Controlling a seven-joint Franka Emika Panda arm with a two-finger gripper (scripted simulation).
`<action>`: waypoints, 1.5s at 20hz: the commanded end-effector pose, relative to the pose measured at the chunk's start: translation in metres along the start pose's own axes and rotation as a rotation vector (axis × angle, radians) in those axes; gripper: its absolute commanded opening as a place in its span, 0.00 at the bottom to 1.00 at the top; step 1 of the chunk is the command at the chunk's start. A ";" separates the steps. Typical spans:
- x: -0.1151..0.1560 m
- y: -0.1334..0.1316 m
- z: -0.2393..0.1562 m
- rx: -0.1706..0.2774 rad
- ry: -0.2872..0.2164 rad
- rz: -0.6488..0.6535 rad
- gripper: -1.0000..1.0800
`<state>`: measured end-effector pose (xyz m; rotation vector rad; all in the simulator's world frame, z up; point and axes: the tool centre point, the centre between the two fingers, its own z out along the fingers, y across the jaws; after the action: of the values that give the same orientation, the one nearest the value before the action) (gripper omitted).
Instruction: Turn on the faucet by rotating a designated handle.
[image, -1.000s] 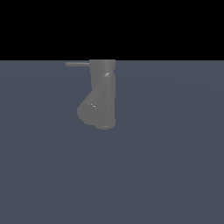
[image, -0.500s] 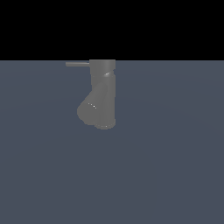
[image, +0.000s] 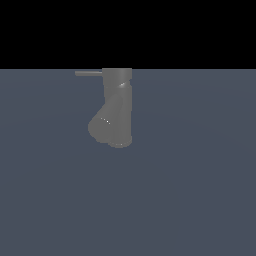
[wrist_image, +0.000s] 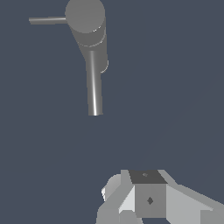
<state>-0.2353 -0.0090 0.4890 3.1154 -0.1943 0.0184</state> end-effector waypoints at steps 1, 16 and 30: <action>0.008 -0.002 0.000 -0.005 0.000 0.033 0.00; 0.082 -0.031 0.009 -0.044 0.009 0.331 0.00; 0.154 -0.068 0.036 -0.059 0.023 0.617 0.00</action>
<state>-0.0819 0.0349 0.4579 2.8745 -1.0660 0.0531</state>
